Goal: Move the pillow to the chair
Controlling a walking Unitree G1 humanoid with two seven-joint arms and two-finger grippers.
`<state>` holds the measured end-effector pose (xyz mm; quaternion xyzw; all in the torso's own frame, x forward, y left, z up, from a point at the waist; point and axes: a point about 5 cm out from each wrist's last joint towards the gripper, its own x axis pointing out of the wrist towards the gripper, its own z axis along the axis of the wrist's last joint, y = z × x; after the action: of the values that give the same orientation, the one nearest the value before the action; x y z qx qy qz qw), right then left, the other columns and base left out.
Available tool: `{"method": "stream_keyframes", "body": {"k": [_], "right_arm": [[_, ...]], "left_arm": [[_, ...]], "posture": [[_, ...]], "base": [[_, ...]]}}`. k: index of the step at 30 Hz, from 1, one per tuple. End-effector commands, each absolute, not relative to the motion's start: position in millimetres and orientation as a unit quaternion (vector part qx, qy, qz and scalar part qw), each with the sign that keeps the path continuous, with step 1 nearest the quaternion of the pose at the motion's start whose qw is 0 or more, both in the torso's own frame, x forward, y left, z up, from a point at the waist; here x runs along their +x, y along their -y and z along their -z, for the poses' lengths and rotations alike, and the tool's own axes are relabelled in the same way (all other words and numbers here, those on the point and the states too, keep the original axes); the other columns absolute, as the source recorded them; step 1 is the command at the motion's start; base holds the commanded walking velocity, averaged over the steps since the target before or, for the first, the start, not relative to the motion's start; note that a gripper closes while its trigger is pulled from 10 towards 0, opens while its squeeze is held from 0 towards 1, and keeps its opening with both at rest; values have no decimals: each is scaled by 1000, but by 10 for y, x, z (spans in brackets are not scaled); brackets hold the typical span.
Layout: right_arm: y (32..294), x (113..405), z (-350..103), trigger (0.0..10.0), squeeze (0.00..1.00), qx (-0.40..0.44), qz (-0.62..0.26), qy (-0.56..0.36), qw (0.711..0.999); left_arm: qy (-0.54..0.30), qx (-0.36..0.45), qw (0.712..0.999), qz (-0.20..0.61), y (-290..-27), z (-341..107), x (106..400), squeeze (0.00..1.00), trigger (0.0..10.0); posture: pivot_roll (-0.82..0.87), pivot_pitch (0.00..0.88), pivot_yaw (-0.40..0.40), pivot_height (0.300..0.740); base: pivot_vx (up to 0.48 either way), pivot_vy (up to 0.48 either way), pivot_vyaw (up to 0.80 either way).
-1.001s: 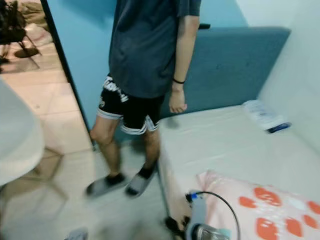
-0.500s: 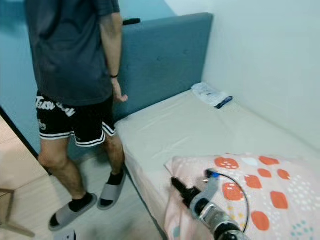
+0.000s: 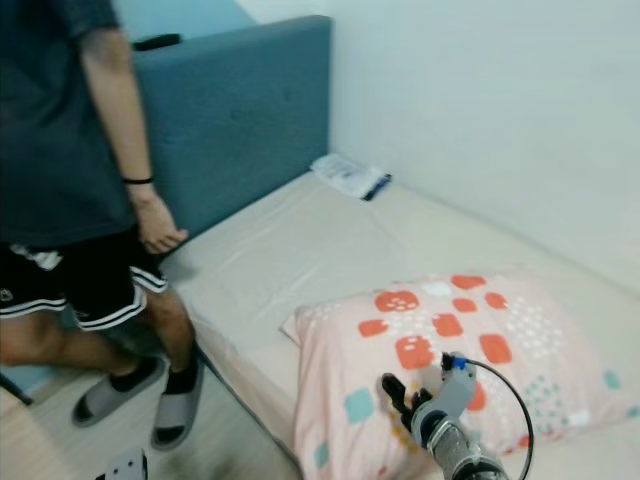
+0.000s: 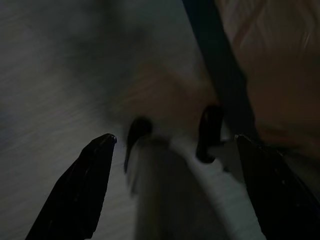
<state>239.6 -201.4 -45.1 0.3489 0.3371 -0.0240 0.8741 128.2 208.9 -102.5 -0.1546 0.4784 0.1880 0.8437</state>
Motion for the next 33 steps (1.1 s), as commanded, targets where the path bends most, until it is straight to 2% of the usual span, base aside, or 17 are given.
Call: {"method": "stream_keyframes", "body": {"k": [1, 33], "right_arm": [[1984, 2332, 503, 10000, 0, 352, 30, -347, 869], [1929, 2390, 474, 10000, 0, 363, 33, -332, 870]], "left_arm": [[-493, -151, 836, -190, -2092, 1057, 1183, 0, 10000], [-507, -141, 833, -171, -2025, 1076, 1163, 0, 10000]], "posture": [[-58, 29, -42, 740], [-50, 18, -35, 740]], "base": [[0, 0, -738], [0, 0, -735]]}}
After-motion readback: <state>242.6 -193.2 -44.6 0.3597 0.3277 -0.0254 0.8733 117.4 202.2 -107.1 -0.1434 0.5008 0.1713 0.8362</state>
